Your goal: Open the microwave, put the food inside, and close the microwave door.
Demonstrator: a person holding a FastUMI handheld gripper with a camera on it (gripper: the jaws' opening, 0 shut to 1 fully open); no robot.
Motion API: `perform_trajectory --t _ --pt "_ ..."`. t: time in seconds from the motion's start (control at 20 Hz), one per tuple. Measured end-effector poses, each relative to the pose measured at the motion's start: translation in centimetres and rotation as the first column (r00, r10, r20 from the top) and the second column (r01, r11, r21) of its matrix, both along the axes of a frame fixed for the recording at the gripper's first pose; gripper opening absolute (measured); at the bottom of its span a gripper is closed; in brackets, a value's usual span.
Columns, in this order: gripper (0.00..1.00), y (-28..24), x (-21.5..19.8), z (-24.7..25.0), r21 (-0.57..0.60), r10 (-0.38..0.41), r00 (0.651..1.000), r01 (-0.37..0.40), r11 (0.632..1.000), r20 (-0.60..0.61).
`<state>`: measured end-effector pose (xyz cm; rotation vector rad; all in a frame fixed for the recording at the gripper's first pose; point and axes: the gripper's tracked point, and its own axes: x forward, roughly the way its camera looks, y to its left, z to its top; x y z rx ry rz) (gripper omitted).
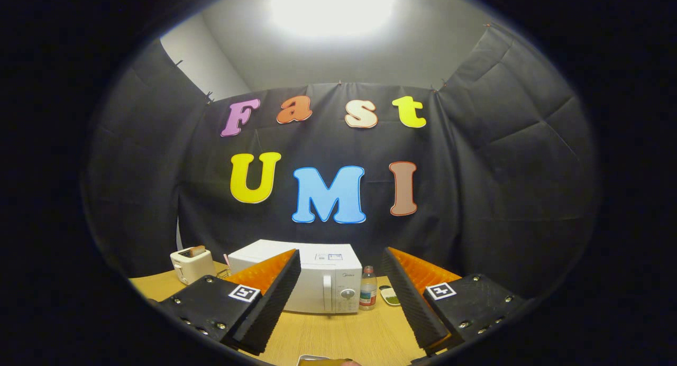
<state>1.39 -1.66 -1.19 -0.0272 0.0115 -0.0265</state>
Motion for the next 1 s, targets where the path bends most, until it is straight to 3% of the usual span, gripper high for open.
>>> perform_trajectory --t 0.65,1.0 --pt "0.98 0.4 10.4 -4.9 0.034 0.083 0.993 -0.081 0.996 -0.083" --pt "0.99 0.4 16.8 -10.6 0.08 0.108 0.976 -0.095 0.992 -0.187"
